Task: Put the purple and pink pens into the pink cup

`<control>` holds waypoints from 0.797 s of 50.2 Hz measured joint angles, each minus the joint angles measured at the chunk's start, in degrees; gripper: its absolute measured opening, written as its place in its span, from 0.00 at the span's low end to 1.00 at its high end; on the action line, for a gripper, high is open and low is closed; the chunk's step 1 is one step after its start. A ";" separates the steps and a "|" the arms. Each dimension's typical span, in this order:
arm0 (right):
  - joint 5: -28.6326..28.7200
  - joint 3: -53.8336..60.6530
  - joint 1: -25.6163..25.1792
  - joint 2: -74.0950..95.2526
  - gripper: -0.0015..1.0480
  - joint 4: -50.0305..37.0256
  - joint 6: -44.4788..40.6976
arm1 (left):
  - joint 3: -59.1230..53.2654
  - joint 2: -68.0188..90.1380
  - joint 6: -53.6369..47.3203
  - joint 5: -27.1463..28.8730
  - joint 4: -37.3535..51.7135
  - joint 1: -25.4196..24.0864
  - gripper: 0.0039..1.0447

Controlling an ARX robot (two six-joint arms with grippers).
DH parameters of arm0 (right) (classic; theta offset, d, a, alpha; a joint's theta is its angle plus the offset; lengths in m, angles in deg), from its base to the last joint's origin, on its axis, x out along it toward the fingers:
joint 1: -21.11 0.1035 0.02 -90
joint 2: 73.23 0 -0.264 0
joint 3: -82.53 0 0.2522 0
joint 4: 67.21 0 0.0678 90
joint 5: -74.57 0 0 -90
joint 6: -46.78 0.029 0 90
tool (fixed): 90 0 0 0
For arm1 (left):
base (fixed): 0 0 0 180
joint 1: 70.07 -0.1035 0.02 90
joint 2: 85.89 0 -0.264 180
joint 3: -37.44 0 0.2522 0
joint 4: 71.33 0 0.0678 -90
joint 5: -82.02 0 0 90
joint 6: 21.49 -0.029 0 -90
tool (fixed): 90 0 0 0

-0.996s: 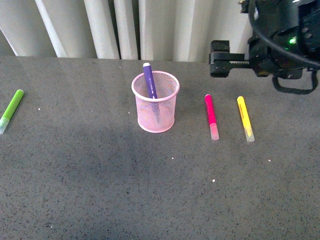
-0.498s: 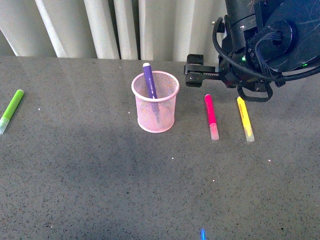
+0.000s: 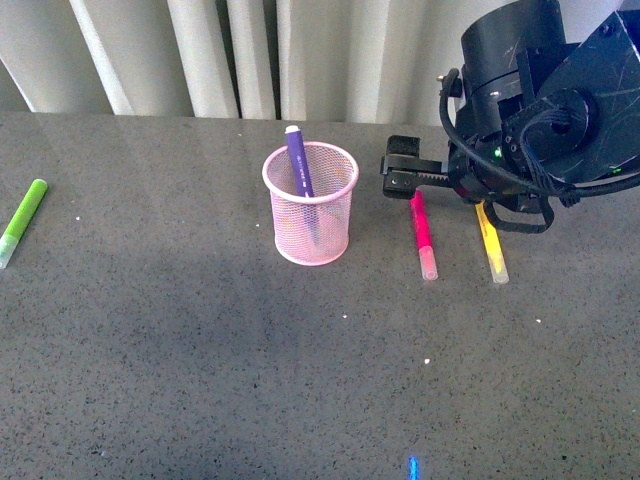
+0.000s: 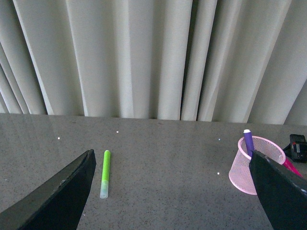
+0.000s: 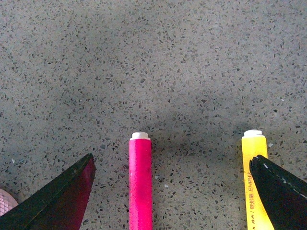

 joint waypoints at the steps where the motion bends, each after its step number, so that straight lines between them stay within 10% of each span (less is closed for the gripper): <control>1: 0.07 0.00 0.00 0.24 0.93 -0.02 0.07 | 0.00 0.00 0.00 0.02 0.00 0.00 0.94; 40: 1.75 -0.46 1.11 4.00 0.83 -0.92 1.66 | 0.00 0.00 0.02 0.00 0.00 0.00 0.94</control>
